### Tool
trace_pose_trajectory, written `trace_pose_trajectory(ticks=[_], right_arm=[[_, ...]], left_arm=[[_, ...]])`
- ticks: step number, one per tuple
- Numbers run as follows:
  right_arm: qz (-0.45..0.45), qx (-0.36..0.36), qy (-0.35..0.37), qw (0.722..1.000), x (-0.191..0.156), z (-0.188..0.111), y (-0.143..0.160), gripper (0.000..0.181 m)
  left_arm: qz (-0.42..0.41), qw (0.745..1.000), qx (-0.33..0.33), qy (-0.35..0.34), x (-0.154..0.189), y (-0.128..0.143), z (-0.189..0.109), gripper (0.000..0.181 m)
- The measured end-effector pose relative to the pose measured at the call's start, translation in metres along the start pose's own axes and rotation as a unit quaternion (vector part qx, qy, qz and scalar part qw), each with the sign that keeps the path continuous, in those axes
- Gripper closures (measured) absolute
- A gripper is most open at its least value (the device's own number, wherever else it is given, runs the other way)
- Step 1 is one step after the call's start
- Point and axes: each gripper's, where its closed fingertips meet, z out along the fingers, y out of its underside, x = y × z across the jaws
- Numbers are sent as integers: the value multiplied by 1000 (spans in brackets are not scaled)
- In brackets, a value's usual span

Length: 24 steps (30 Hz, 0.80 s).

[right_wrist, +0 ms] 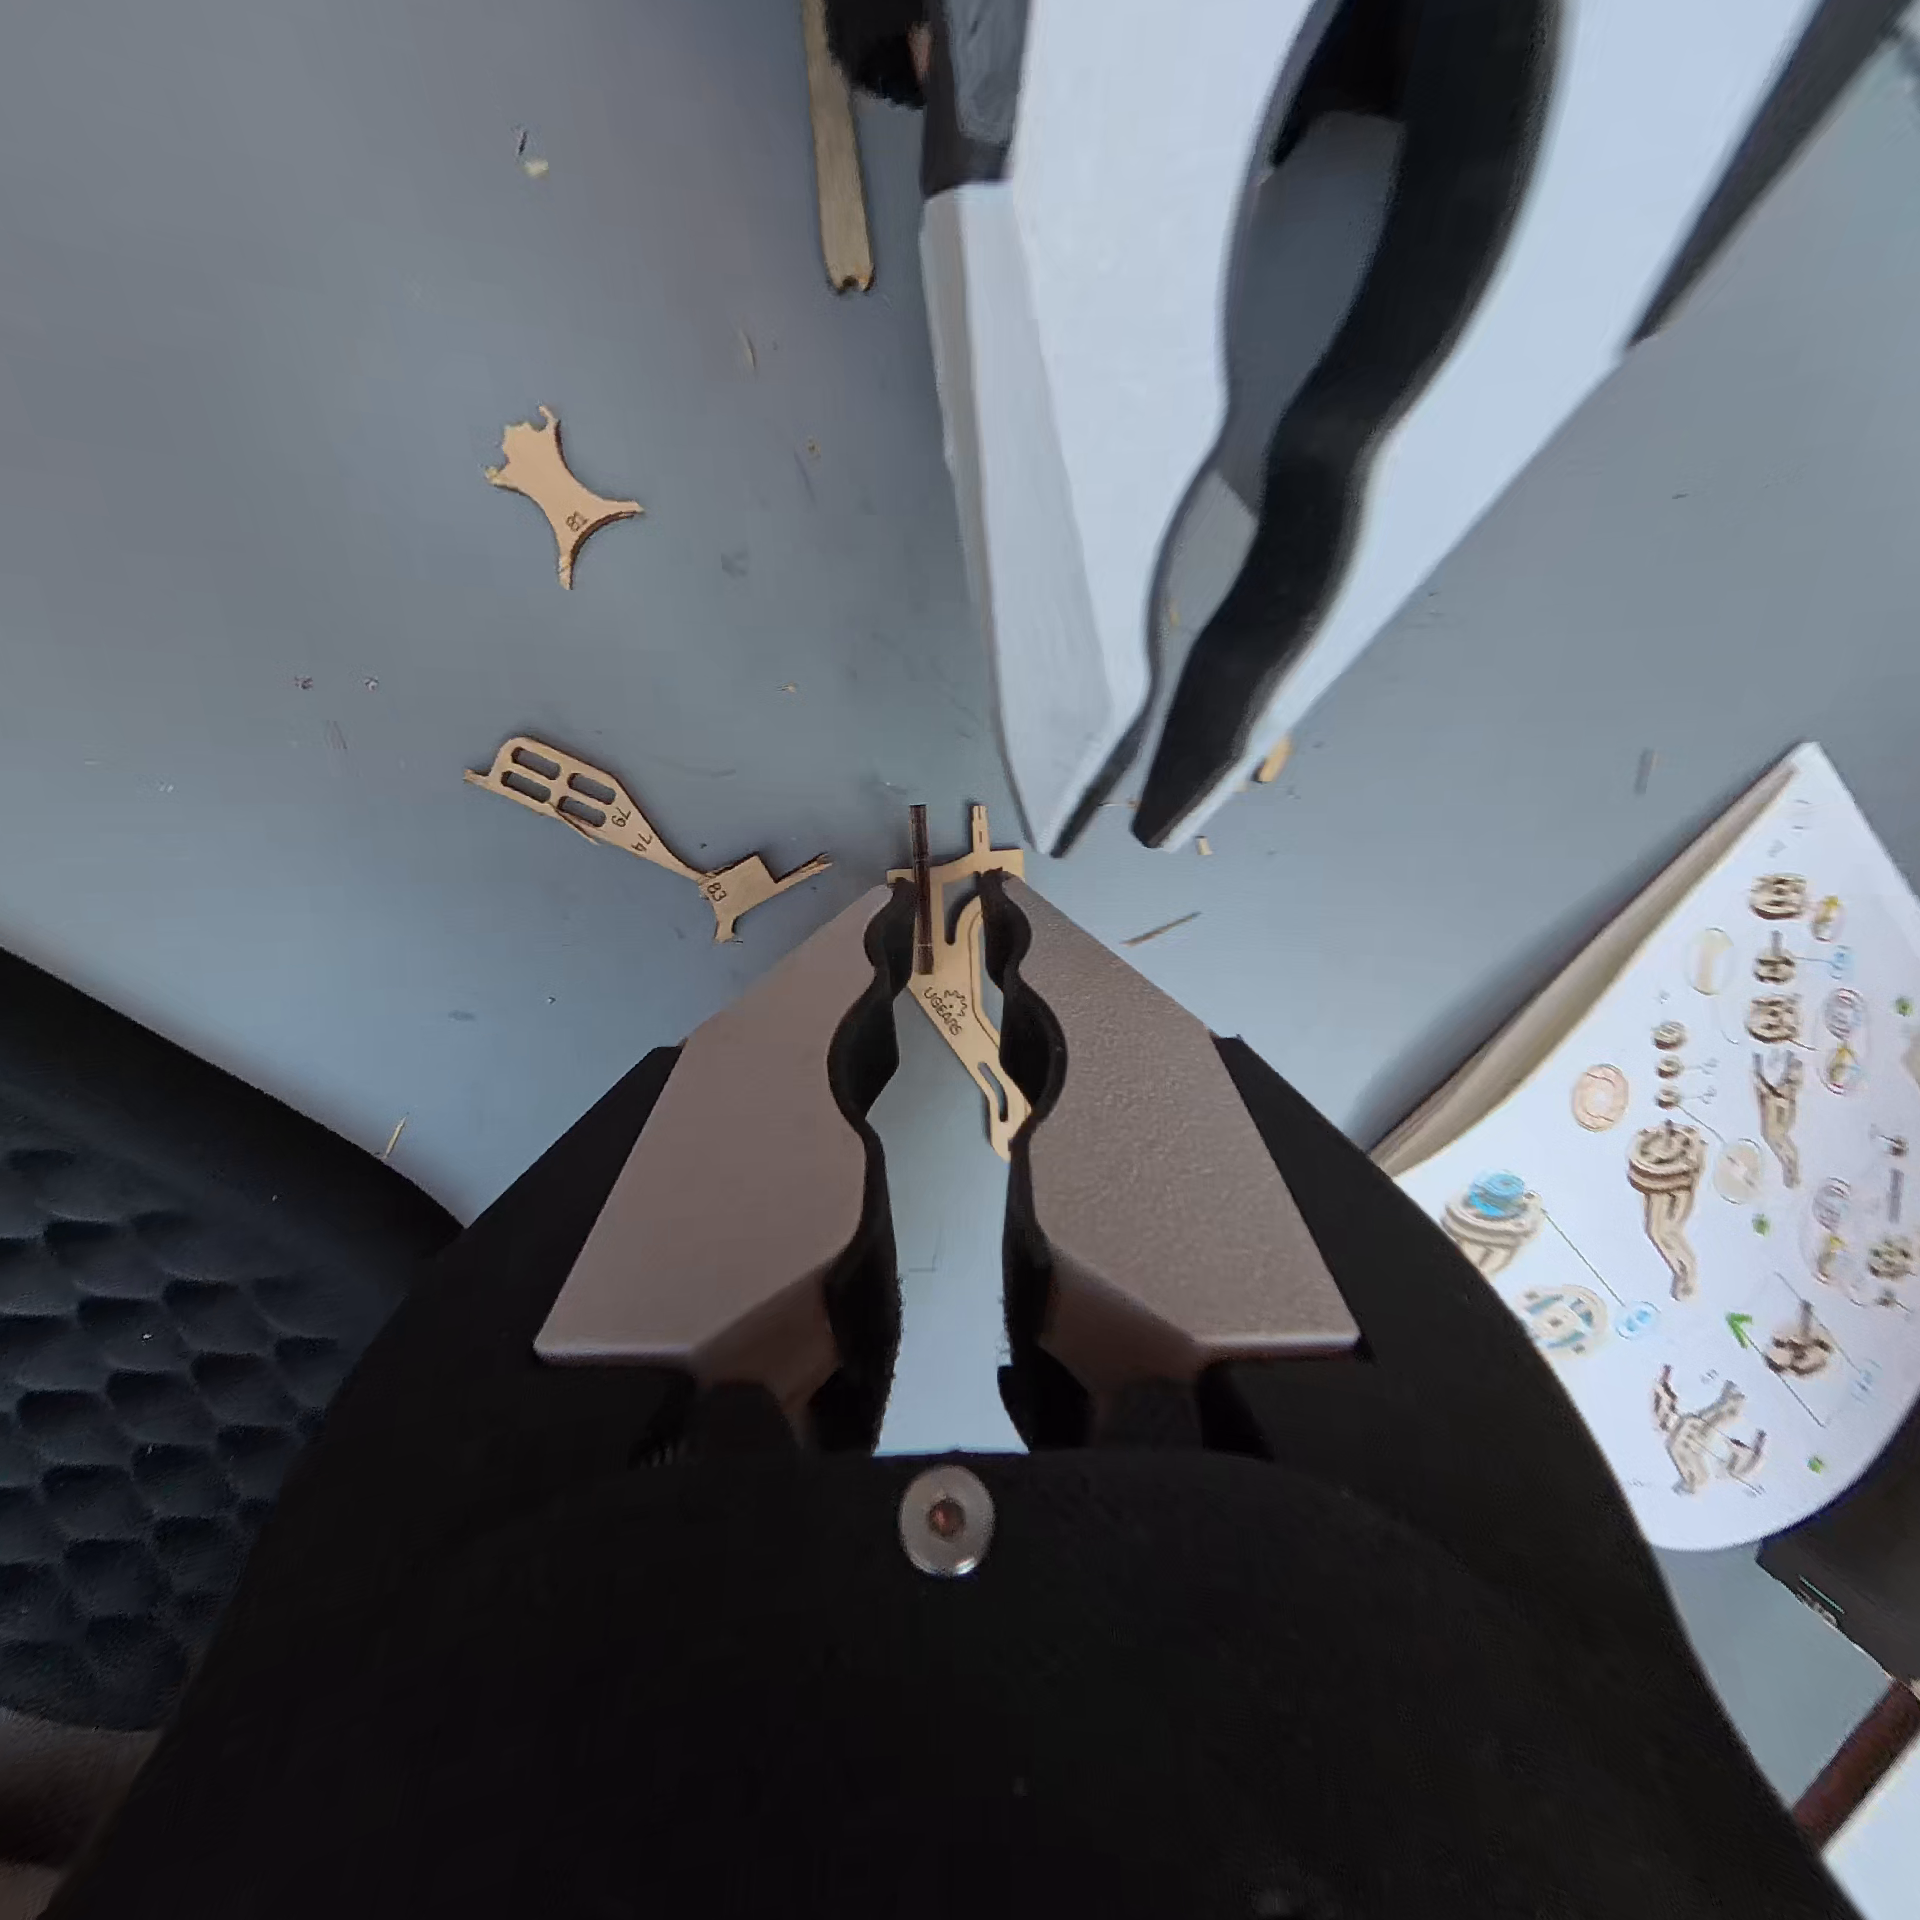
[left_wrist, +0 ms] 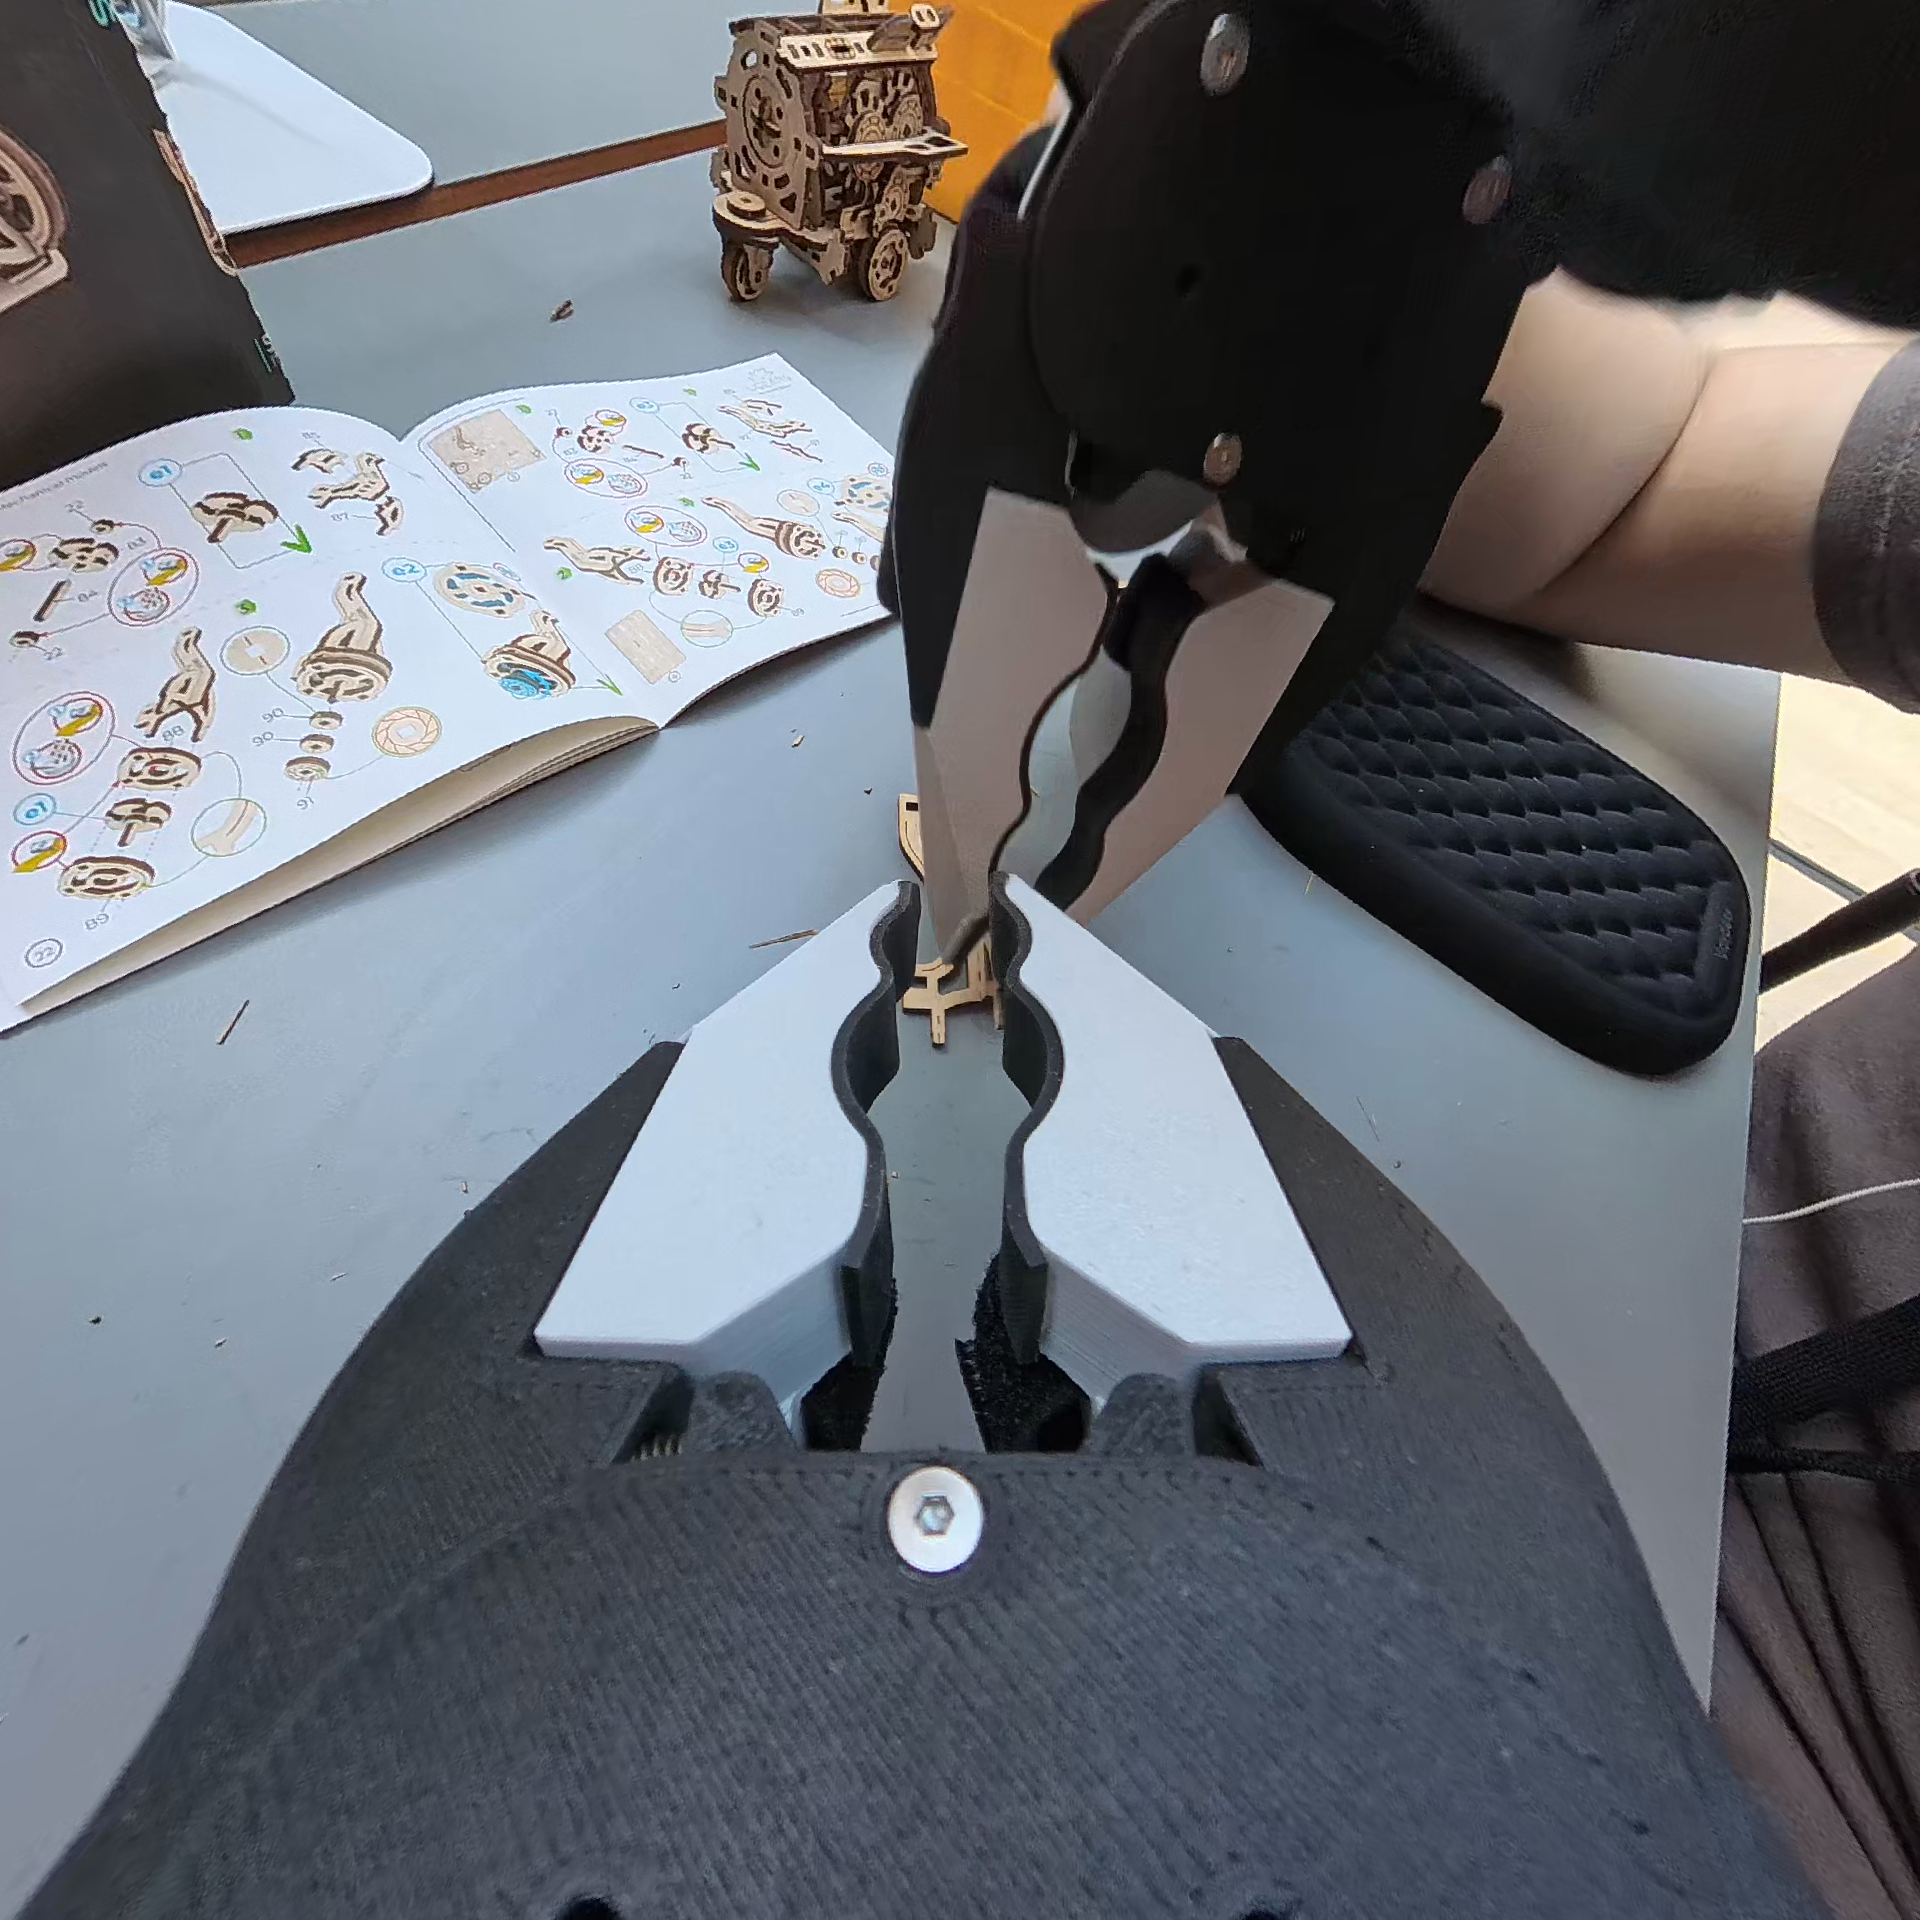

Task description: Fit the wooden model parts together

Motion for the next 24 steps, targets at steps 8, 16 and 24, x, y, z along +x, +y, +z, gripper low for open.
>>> trace_pose_trajectory(ticks=[8,16,24], right_arm=[[5,17,-11,1000,-2,-8,11,164],[-3,11,-4,1000,-1,2,11,165],[-3,20,-11,1000,-2,3,10,179]], left_arm=[[29,997,-70,10,10,23,17,168],[73,987,-142,-20,7,48,30,169],[92,986,-133,-30,6,45,35,179]])
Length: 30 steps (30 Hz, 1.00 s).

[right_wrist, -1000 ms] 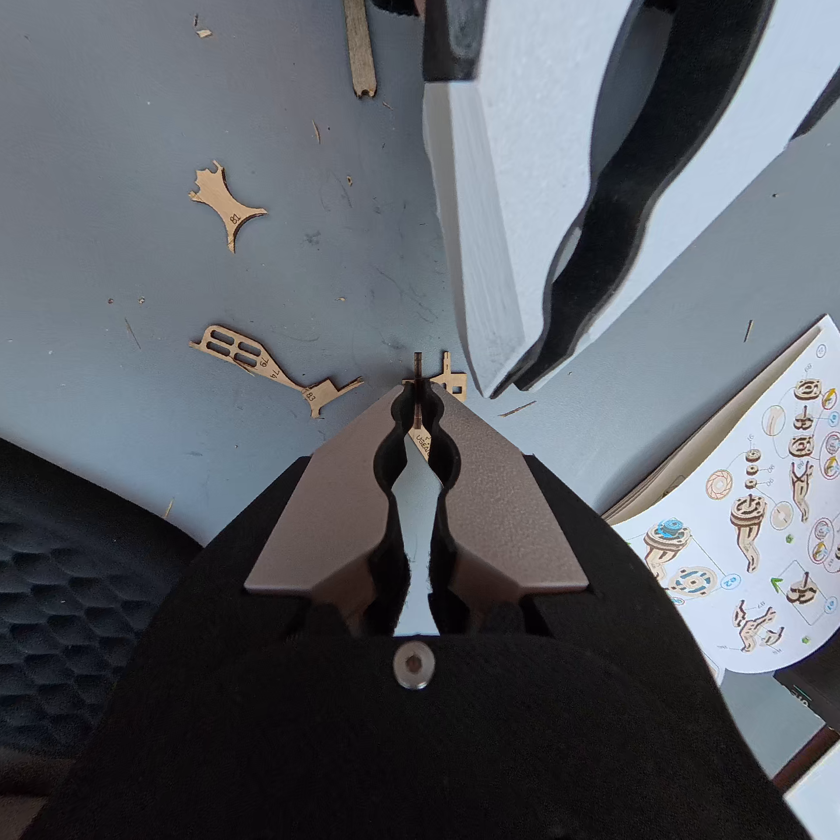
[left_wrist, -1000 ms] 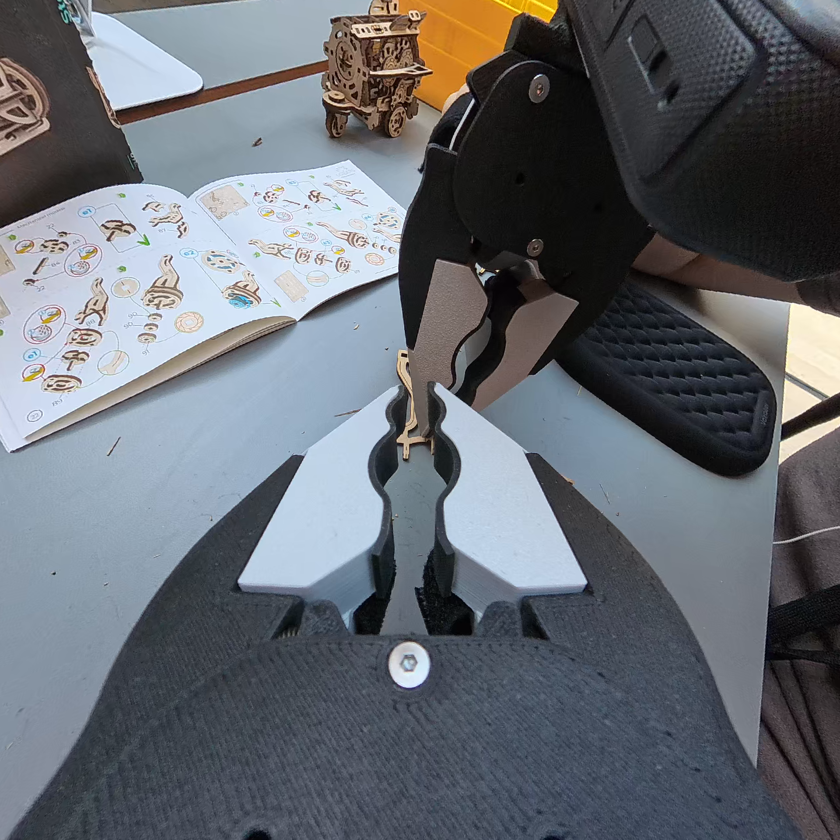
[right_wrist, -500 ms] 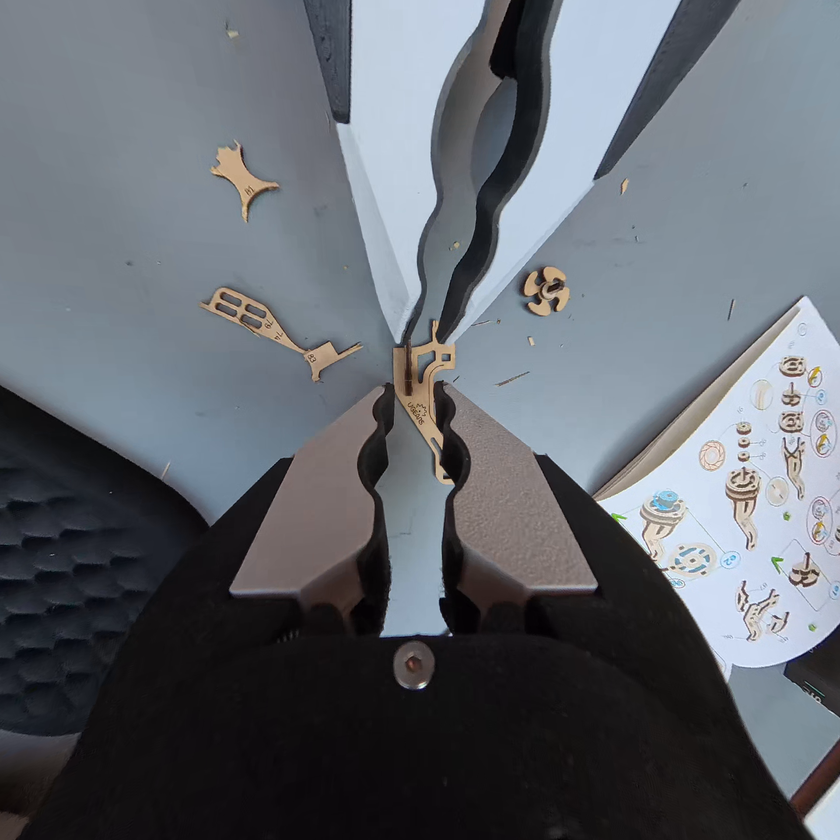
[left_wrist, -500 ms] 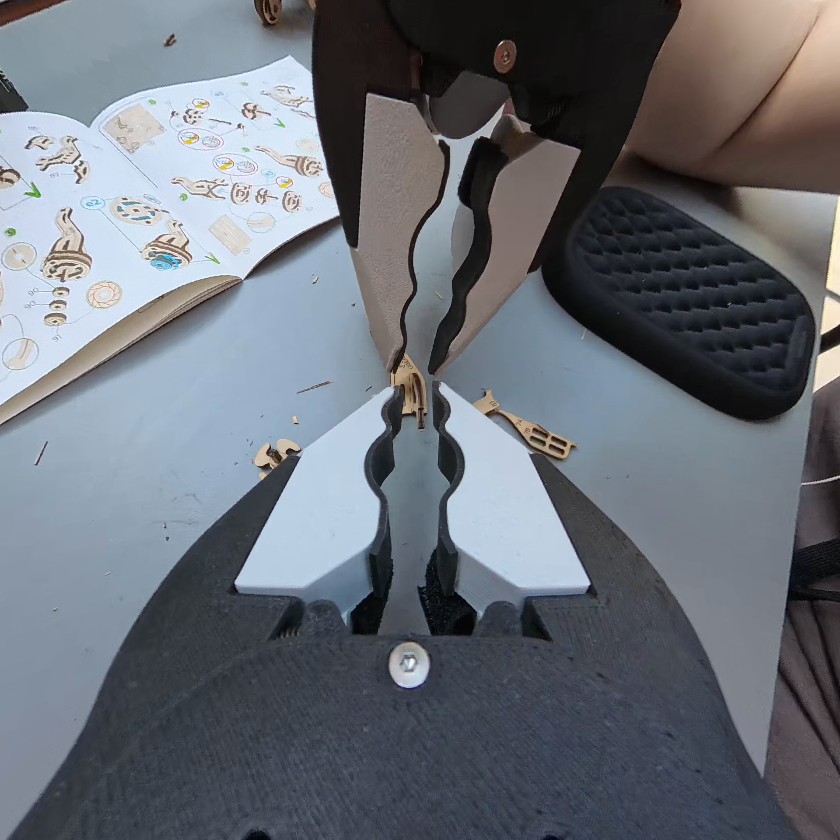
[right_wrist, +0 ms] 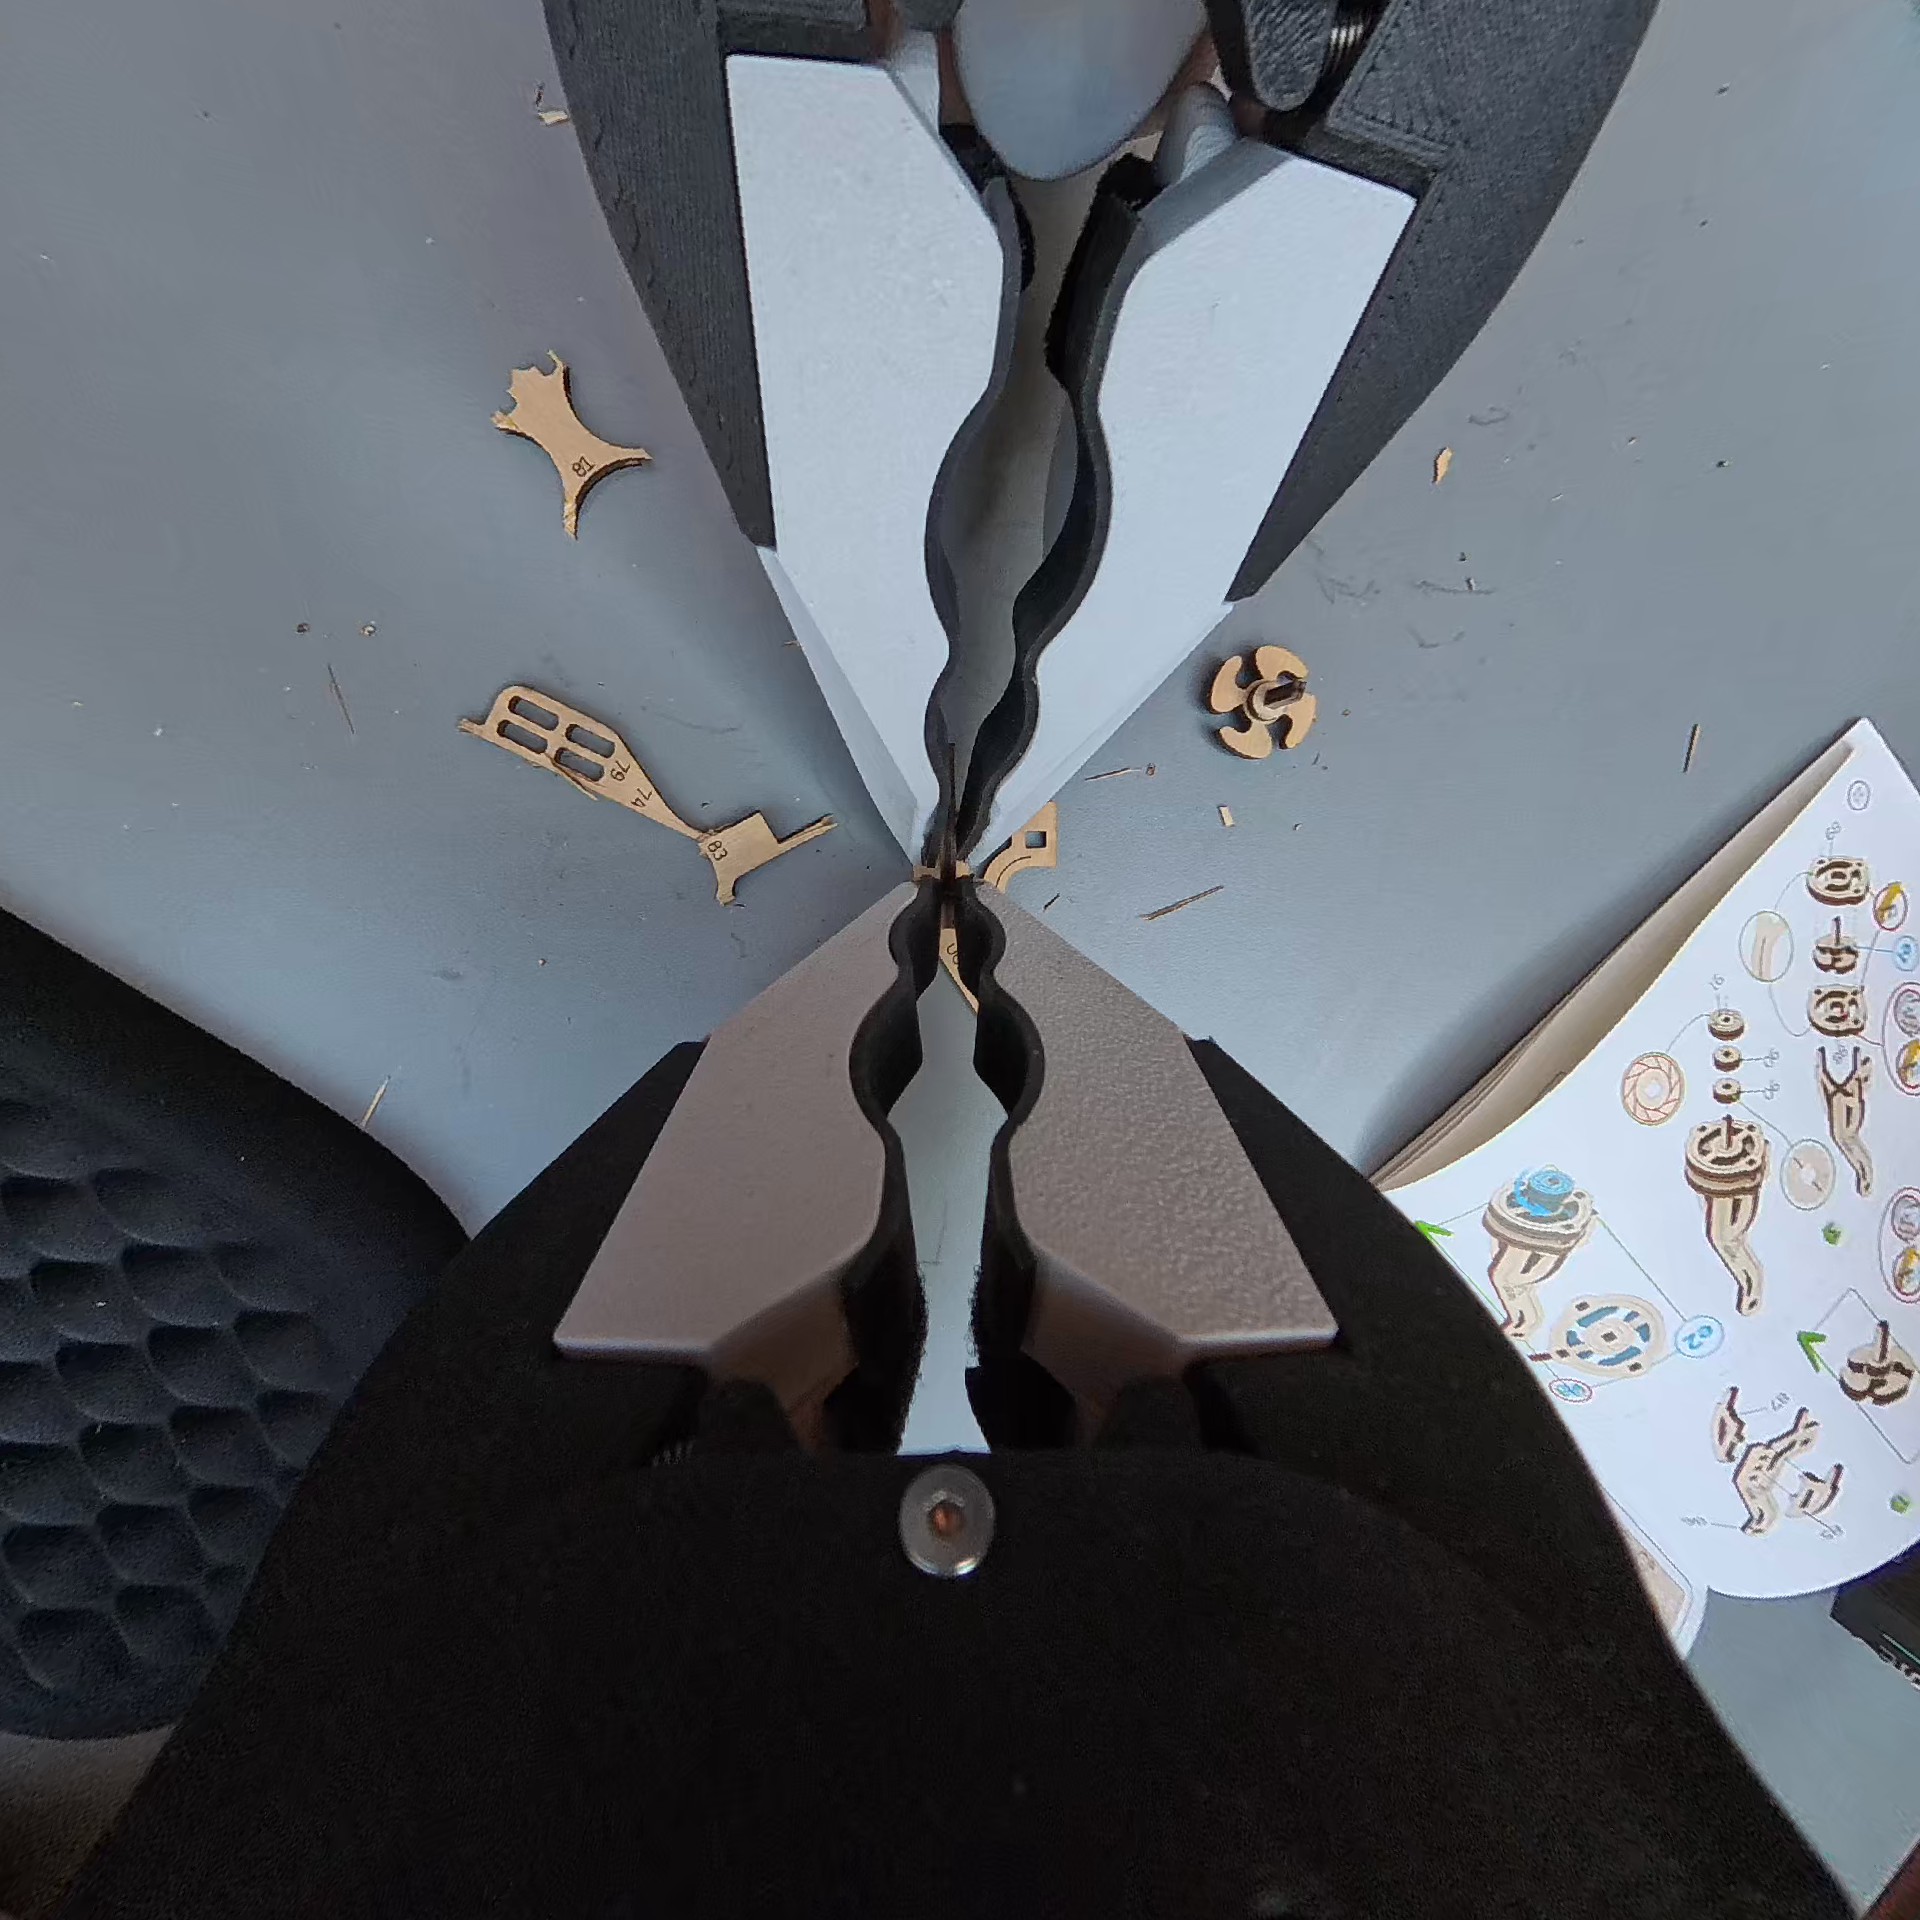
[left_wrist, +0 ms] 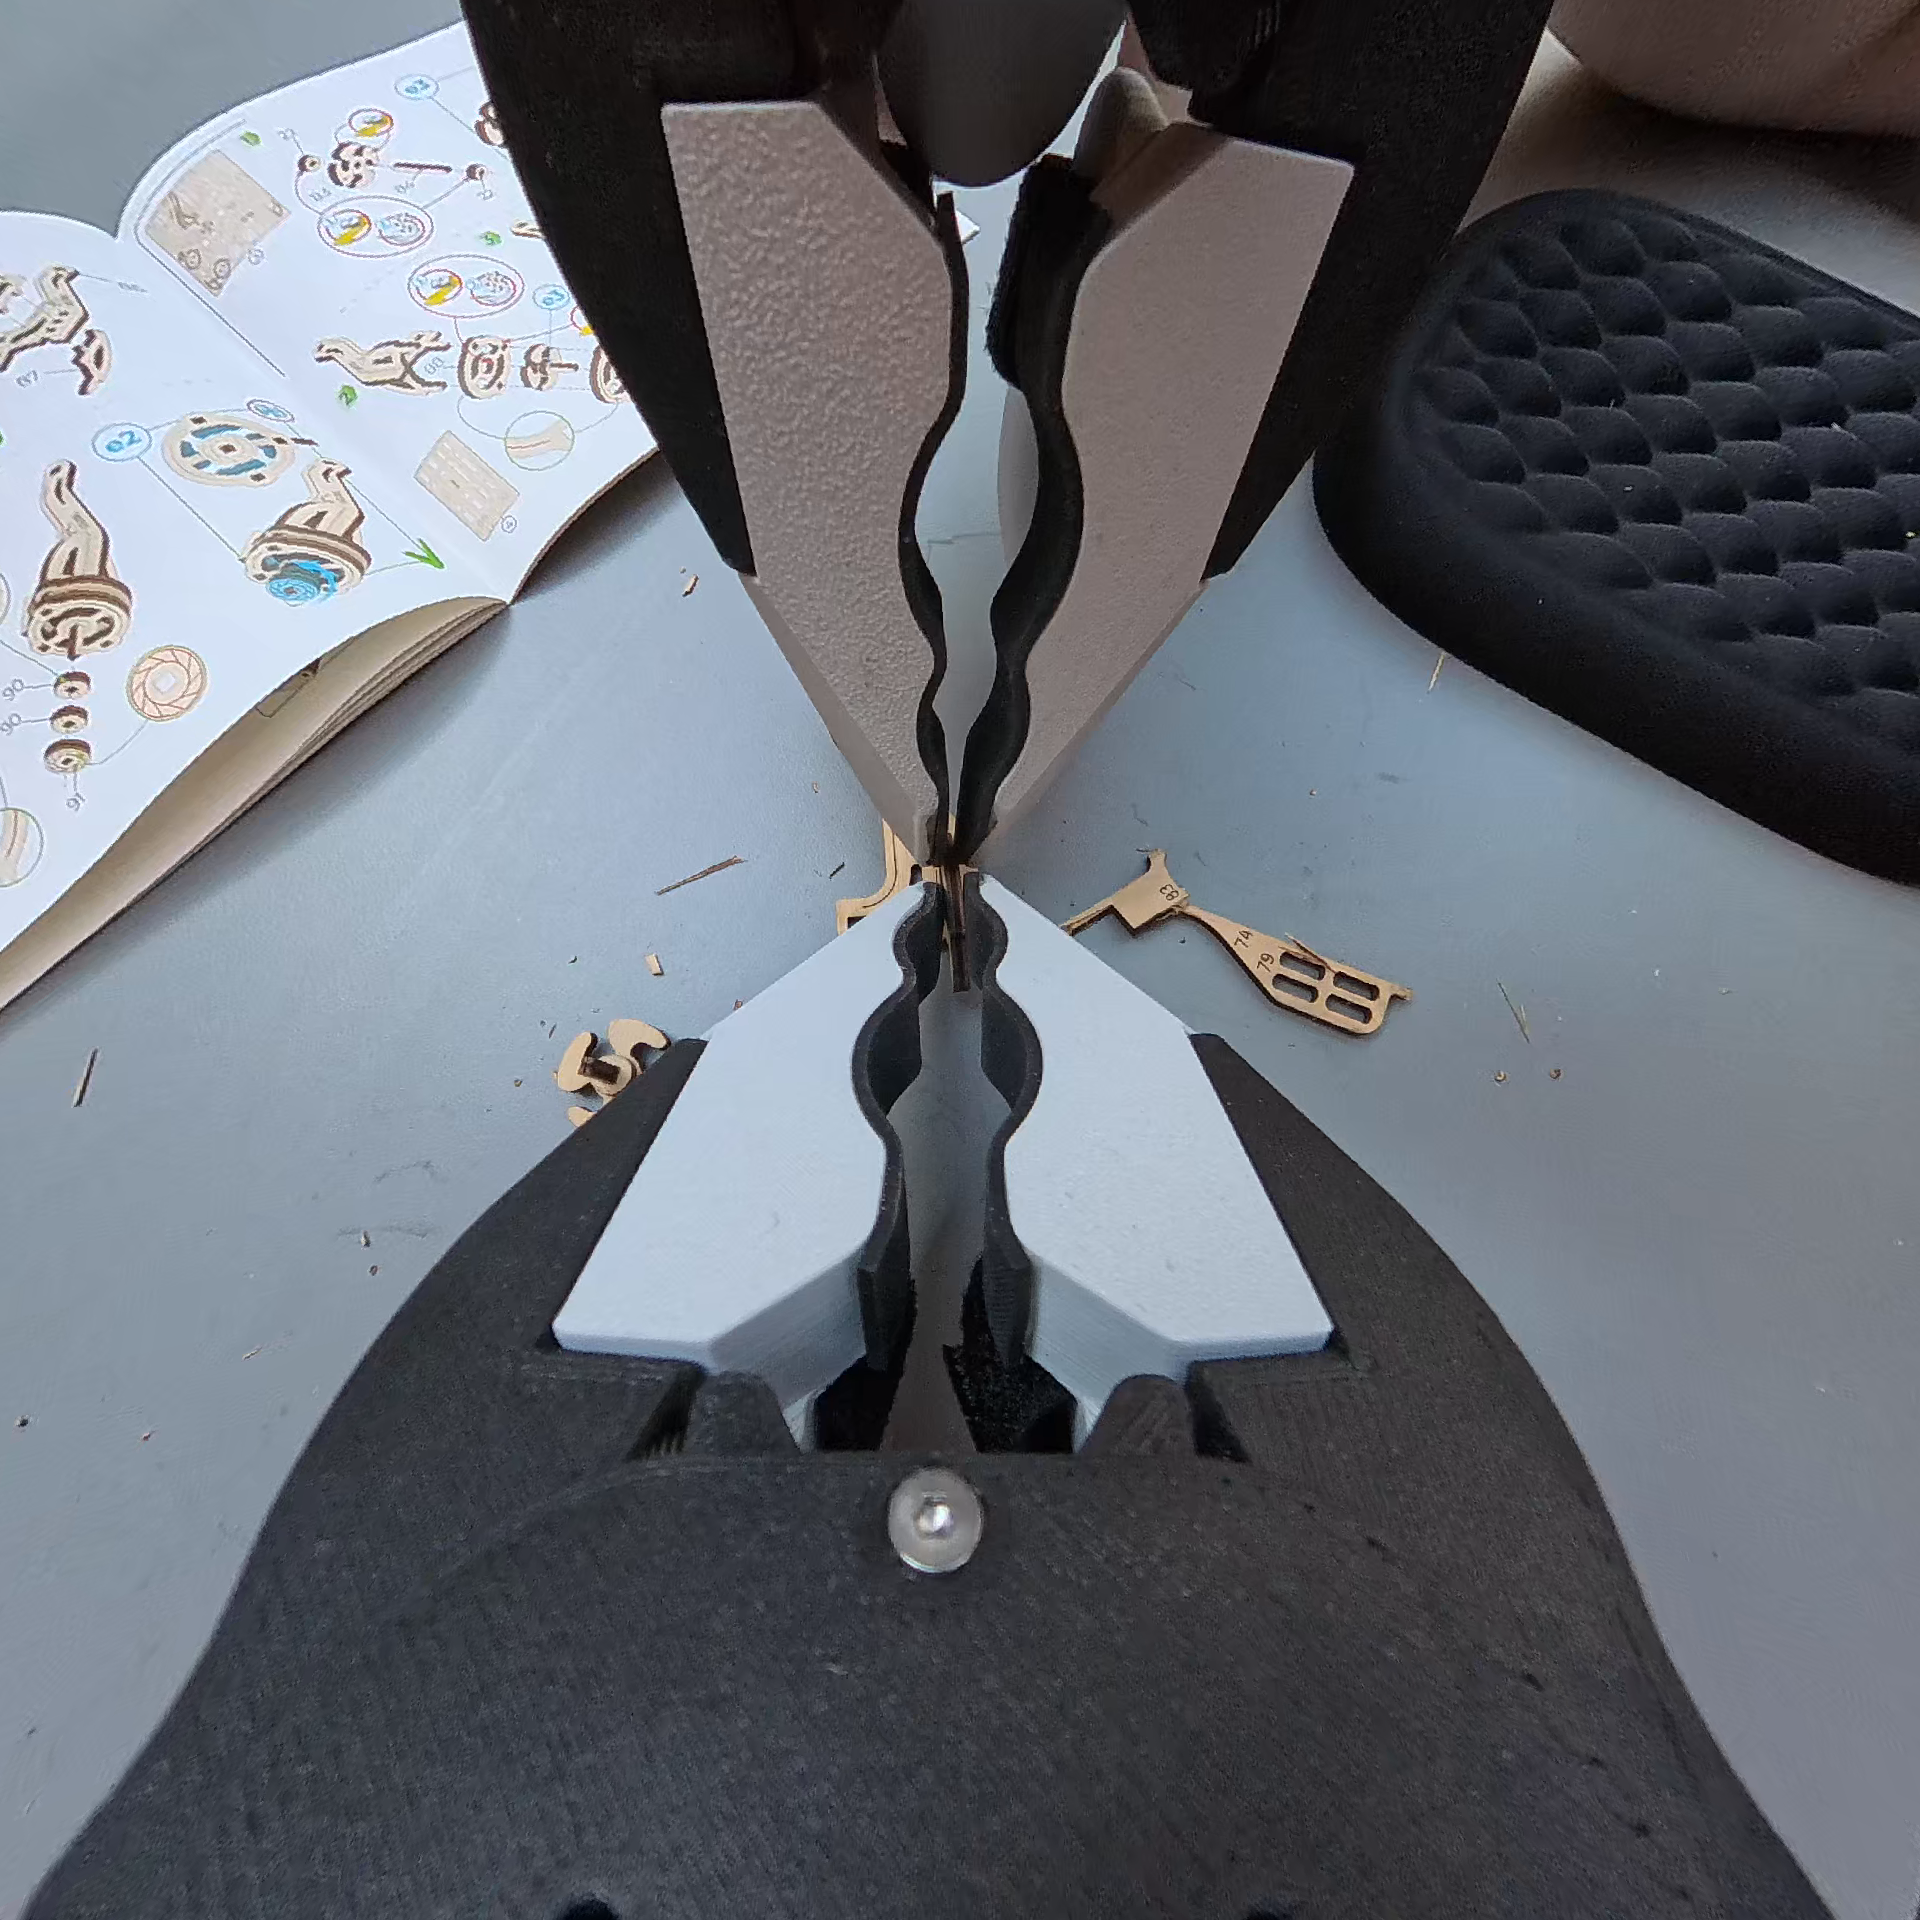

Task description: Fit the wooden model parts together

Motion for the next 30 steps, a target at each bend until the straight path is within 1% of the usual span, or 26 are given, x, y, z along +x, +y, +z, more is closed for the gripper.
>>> trace_pose_trajectory(ticks=[6,10,17,21,24,25,26,27,30], right_arm=[[21,13,-19,1000,0,1,1,180],[16,6,-14,1000,0,1,3,180],[11,1,-6,1000,-1,1,3,179],[13,4,-8,1000,-1,1,3,179],[8,13,-6,1000,0,1,1,179],[8,16,-4,1000,0,1,0,179],[7,18,-5,1000,0,1,-1,179],[7,19,-7,1000,-1,2,-1,178],[14,16,-5,1000,0,1,-3,164]], left_arm=[[12,1000,-3,-10,-1,1,1,180],[4,1000,-6,-10,-1,1,1,180],[31,999,-5,-32,-2,2,2,180],[19,1000,0,-25,-1,1,2,180],[-21,1000,7,1,0,1,0,179],[-36,999,7,8,-2,1,-3,176],[-48,999,17,12,-4,-2,-8,165],[-59,997,34,19,-5,-6,-14,160],[-78,992,87,39,-7,-20,-34,161]])
